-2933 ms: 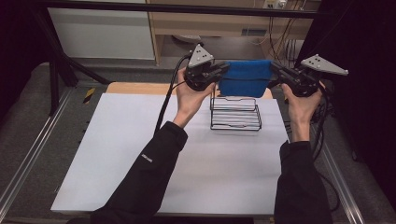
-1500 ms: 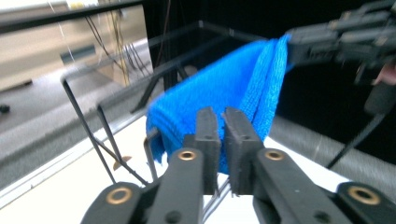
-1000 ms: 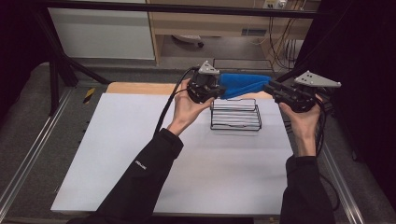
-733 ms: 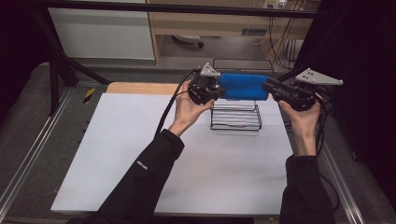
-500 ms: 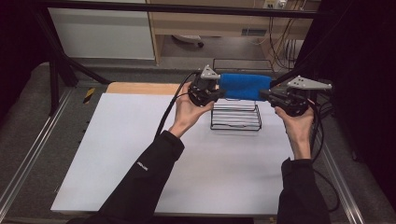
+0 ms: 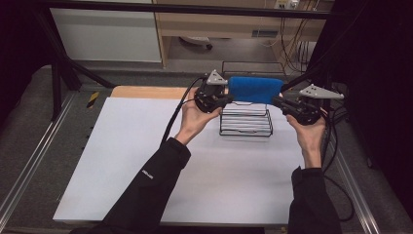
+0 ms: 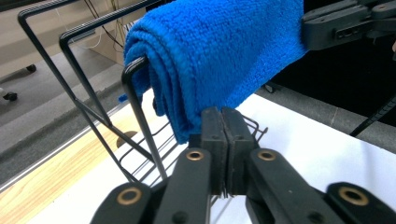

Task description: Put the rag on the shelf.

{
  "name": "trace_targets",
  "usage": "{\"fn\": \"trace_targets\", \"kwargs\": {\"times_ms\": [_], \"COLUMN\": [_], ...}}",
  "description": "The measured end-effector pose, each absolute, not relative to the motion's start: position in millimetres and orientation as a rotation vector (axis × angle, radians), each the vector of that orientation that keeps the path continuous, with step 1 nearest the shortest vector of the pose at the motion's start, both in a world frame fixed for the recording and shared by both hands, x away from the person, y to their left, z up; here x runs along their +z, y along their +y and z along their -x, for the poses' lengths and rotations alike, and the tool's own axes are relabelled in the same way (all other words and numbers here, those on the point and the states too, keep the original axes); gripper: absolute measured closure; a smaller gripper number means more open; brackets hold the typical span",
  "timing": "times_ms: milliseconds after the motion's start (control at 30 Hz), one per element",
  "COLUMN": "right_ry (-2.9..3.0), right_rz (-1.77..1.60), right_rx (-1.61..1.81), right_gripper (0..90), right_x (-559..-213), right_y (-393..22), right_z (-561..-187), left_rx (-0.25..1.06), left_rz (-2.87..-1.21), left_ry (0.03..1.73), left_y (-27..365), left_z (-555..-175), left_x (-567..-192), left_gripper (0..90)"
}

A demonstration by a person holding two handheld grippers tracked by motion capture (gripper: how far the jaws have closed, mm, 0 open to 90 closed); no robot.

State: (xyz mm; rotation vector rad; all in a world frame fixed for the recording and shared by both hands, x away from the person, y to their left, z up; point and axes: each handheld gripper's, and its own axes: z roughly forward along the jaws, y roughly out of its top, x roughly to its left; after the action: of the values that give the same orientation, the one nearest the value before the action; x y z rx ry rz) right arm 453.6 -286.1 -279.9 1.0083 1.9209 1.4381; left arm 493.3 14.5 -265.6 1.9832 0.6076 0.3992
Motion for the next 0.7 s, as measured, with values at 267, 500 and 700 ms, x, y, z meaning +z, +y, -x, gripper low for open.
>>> {"fn": "trace_targets", "kwargs": {"times_ms": [267, 500, 700], "right_ry": [1.919, 1.938, 1.966], "right_rz": [-0.981, -1.031, -1.054], "right_rx": [1.487, 1.486, 1.493], "right_gripper": [64.7, 42.7, 26.4], "right_x": [-266.0, -272.1, -284.2], "right_y": [-275.9, -262.6, -251.6], "right_z": [-436.9, -426.1, -415.7], "left_rx": [0.418, 0.416, 0.41], "left_rz": [-2.0, -1.994, -2.015], "left_ry": [0.604, 0.644, 0.706], "left_y": [39.1, 73.1, 109.8], "left_z": [-476.4, -461.3, -446.2], "left_x": [-263.6, -275.9, -297.1], "left_gripper": [66.1, 48.7, 35.3]}}
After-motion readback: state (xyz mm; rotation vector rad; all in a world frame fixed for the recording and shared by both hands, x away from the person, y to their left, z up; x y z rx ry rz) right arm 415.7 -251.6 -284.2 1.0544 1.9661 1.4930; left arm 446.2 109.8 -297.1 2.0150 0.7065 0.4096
